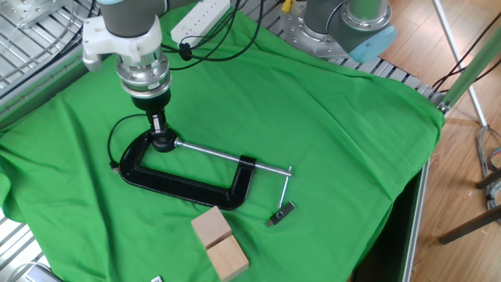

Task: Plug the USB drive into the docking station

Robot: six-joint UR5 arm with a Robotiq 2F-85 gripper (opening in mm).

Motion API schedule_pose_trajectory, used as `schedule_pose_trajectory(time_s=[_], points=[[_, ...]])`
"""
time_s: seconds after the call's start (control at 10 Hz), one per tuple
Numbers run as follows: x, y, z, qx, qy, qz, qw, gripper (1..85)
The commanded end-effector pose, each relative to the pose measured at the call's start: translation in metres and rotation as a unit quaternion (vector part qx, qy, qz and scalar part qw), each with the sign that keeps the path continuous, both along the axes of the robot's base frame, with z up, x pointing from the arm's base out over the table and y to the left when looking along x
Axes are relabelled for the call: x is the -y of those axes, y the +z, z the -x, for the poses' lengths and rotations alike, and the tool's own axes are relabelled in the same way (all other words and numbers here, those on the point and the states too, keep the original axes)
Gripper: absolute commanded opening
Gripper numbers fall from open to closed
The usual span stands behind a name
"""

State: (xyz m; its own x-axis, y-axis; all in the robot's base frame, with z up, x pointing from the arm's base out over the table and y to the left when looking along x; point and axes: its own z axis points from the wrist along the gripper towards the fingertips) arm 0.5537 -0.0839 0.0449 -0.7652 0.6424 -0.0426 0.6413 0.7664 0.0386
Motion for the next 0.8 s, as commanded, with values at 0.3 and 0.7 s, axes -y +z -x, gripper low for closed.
schedule_pose_trajectory(time_s=[0.3, 0.7], points=[[0.003, 0.011, 0.000, 0.005, -0.003, 0.004, 1.0000, 1.7], [0.021, 0.018, -0.019, 0.030, 0.004, 0.051, 0.9982, 1.7]])
